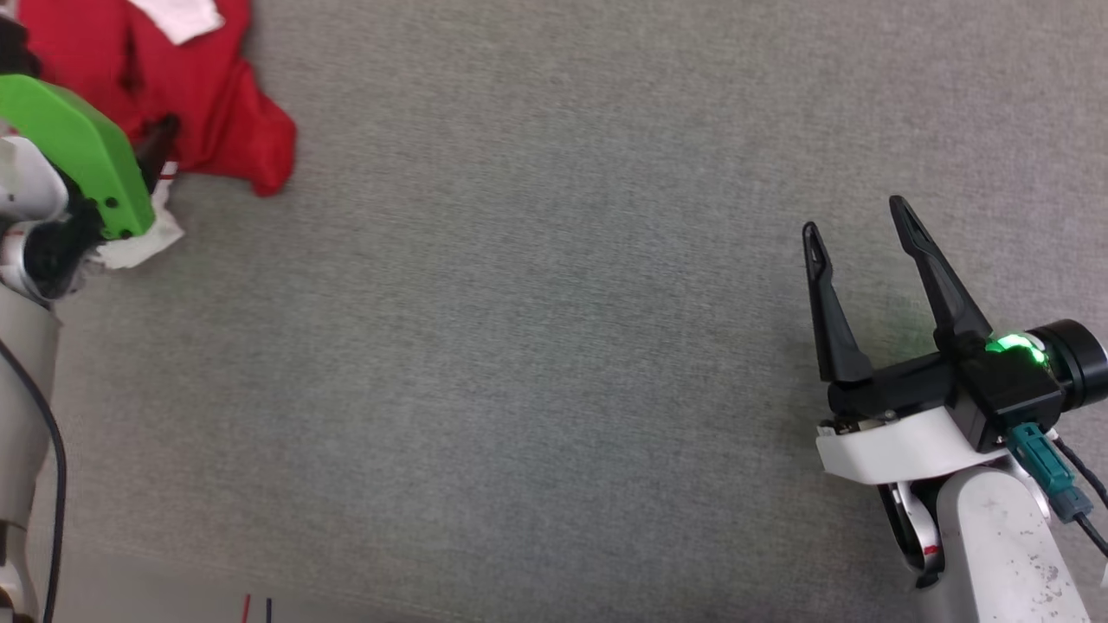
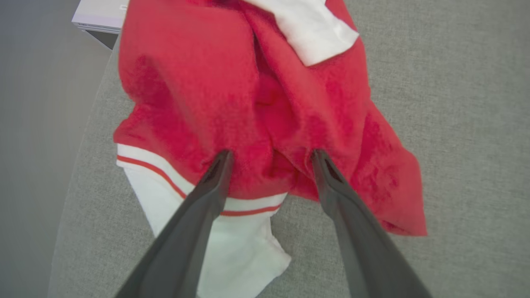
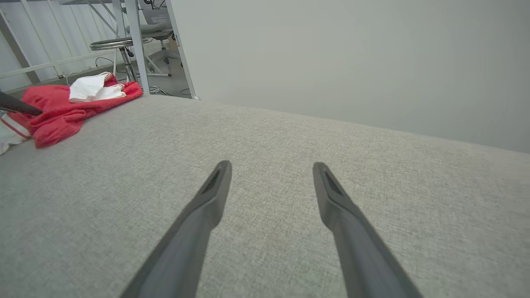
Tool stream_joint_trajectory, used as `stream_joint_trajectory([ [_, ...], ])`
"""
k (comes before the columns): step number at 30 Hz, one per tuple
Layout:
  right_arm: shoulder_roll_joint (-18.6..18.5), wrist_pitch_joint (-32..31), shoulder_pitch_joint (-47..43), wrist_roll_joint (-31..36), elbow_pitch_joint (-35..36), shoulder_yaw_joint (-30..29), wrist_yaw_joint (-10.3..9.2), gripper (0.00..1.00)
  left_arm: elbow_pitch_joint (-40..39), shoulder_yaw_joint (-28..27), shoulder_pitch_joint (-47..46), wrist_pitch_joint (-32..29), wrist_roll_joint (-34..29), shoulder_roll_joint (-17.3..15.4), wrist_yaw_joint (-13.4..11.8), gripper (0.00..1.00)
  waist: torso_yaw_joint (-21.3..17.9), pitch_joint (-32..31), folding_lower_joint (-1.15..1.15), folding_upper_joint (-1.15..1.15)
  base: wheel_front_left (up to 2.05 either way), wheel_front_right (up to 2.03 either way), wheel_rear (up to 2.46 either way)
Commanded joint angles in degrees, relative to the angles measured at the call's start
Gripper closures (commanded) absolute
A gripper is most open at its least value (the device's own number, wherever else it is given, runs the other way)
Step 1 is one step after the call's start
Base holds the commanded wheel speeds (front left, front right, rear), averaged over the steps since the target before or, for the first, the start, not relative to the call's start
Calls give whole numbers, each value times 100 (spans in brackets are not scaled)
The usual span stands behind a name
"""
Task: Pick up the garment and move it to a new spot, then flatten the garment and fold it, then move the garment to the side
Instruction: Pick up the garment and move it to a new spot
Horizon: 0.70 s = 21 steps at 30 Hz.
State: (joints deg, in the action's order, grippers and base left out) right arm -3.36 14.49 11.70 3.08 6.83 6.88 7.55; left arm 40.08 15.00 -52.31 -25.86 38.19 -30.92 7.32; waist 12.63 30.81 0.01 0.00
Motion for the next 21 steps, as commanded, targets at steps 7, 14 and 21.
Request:
stream_joint_trajectory([
  [7,4,51,125,63,63,1,-6,0,708,291,-277,-210,70,-2,16,0,-394,440,-1,0,0,0,0],
  [14,15,51,78,88,14,-20,-6,0,880,474,-51,-259,543,114,16,100,-354,316,-1,0,0,0,0],
  [21,21,51,-2,30,-123,-32,-6,0,803,415,-25,1222,352,-82,6,100,-306,-205,-1,0,0,0,0],
])
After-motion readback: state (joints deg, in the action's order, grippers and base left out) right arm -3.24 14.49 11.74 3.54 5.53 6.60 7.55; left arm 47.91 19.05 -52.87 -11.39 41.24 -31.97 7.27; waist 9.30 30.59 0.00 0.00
